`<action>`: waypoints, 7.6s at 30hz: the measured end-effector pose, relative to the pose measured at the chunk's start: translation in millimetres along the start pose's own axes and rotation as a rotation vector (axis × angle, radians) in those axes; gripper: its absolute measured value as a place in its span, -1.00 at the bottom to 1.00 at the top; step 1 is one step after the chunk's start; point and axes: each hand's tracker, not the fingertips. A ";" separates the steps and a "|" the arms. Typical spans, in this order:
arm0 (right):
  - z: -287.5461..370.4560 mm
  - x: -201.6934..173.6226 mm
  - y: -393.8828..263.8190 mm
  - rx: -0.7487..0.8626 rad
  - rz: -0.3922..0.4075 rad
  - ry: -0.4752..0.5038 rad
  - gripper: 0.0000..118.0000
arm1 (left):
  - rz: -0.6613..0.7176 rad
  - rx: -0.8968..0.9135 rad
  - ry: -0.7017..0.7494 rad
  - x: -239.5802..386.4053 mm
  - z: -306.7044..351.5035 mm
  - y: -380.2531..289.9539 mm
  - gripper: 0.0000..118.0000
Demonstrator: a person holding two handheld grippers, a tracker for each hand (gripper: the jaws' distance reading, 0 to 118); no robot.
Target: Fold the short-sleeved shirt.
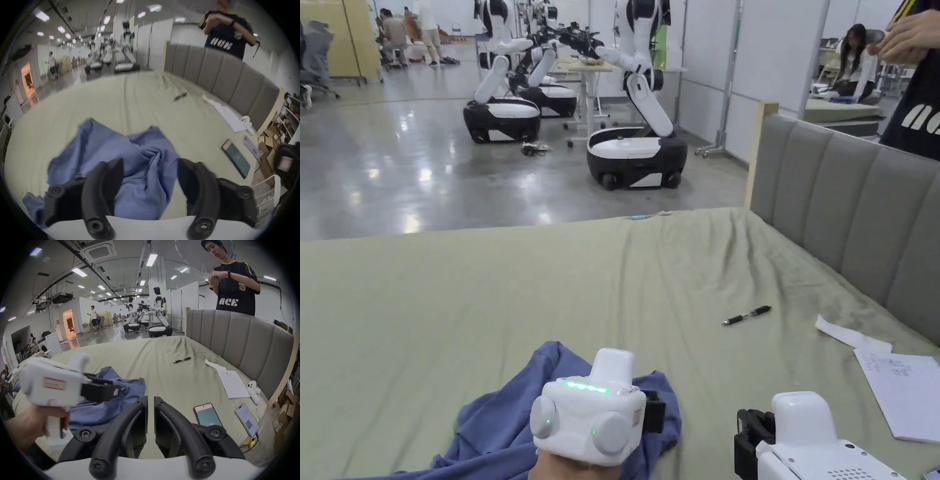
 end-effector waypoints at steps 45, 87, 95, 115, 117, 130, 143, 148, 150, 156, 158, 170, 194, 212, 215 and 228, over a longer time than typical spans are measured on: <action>-16.4 -118.2 -3.2 -0.100 0.137 0.123 -0.84 | 0.311 -0.328 0.377 -348.6 170.1 -129.7 -0.88; -295.2 -43.4 44.7 -0.552 0.044 -0.051 -0.88 | 0.296 -0.106 0.279 -319.0 202.9 -118.0 -0.88; -219.9 -17.7 108.6 -0.393 -0.179 0.104 -0.88 | 0.250 -0.105 0.375 -338.0 218.6 -106.1 -0.89; -11.0 -14.9 354.2 0.116 -0.051 0.173 -0.88 | 0.209 0.263 0.570 -379.9 399.9 108.3 -0.89; -0.5 -19.9 378.8 0.169 -0.048 0.167 -0.88 | 0.209 0.278 0.563 -385.5 406.7 132.5 -0.89; -51.4 -39.4 477.5 0.298 -0.114 0.147 -0.88 | 0.144 0.340 0.690 -409.3 368.6 245.7 -0.89; -204.5 -49.8 404.7 0.148 -0.080 0.092 -0.88 | 0.185 0.259 0.708 -462.3 237.6 207.1 -0.89; -254.8 -44.7 340.9 0.089 -0.099 0.077 -0.88 | 0.205 0.139 0.687 -474.3 184.6 159.7 -0.89; -260.5 -42.8 326.1 0.056 -0.092 0.077 -0.88 | 0.205 0.108 0.686 -474.9 178.3 147.7 -0.89; -229.3 -30.4 302.9 0.030 -0.110 0.098 -0.88 | 0.208 0.085 0.670 -455.1 201.9 126.0 -0.89; -204.3 -24.3 294.8 0.030 -0.125 0.112 -0.88 | 0.210 0.089 0.661 -438.7 221.7 116.7 -0.89; -57.4 18.7 134.4 -0.080 -0.080 0.170 -0.88 | 0.241 -0.077 0.558 -330.6 324.3 -58.8 -0.89; 20.6 -89.7 1.8 0.091 0.146 0.169 0.80 | 0.144 0.280 0.606 -189.8 383.5 -165.4 0.22; 39.5 -157.9 -18.2 0.128 0.165 0.240 -1.00 | 0.308 0.045 0.606 -284.6 382.9 -216.8 -0.93; 35.6 -159.7 -22.1 0.119 0.168 0.231 -1.00 | 0.339 -0.097 0.526 -303.7 362.5 -225.9 -0.44; 10.7 -169.6 -20.6 0.048 0.186 0.196 -1.00 | 0.315 -0.292 0.374 -358.2 259.0 -247.7 -0.20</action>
